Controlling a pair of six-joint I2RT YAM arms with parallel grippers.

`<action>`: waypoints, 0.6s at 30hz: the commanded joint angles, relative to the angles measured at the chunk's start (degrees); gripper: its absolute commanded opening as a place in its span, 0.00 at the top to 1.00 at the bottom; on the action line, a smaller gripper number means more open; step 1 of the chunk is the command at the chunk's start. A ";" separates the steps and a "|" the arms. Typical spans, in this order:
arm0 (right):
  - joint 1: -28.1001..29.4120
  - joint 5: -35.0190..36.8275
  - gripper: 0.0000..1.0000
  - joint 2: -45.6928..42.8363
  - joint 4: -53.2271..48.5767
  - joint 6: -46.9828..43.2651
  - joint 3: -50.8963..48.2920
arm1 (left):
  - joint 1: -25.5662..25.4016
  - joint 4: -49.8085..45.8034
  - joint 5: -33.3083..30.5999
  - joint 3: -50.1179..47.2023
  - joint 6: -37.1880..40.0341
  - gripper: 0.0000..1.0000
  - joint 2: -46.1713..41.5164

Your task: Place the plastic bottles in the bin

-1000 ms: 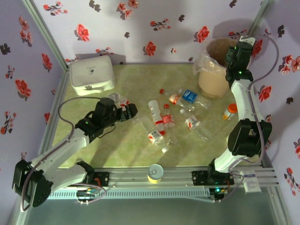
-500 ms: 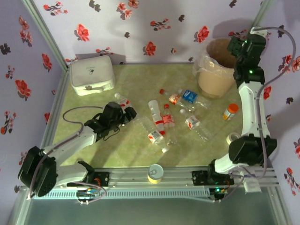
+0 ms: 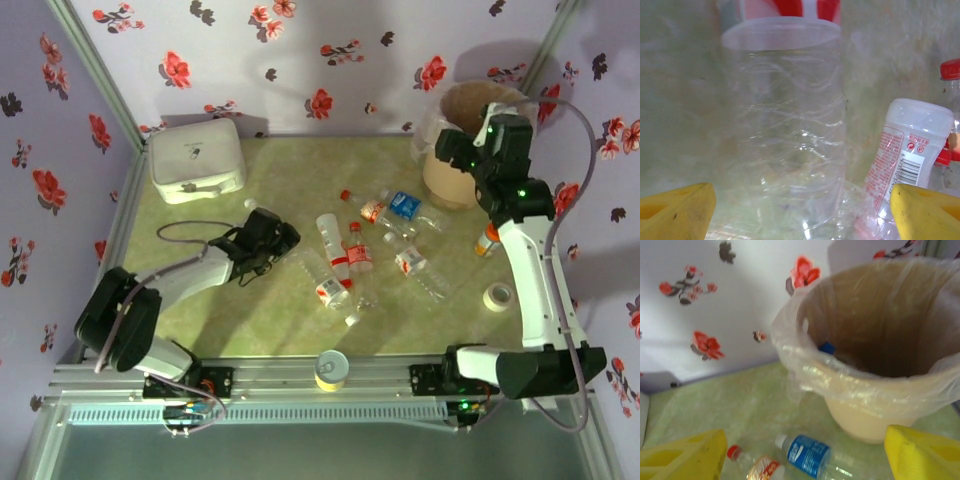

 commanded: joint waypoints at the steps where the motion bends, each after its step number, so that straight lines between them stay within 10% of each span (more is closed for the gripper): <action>1: 2.99 -1.77 0.18 -2.98 -2.55 0.76 -1.38 | 0.34 -0.75 -0.42 2.83 1.18 0.09 3.59; 8: 3.98 -2.02 0.17 -6.61 -3.71 1.14 -3.95 | 0.35 2.69 2.20 4.67 -0.28 0.14 12.07; 18: 4.00 -2.78 0.17 -6.80 -3.50 1.15 -4.60 | 0.42 0.00 -0.65 3.42 2.55 0.52 7.58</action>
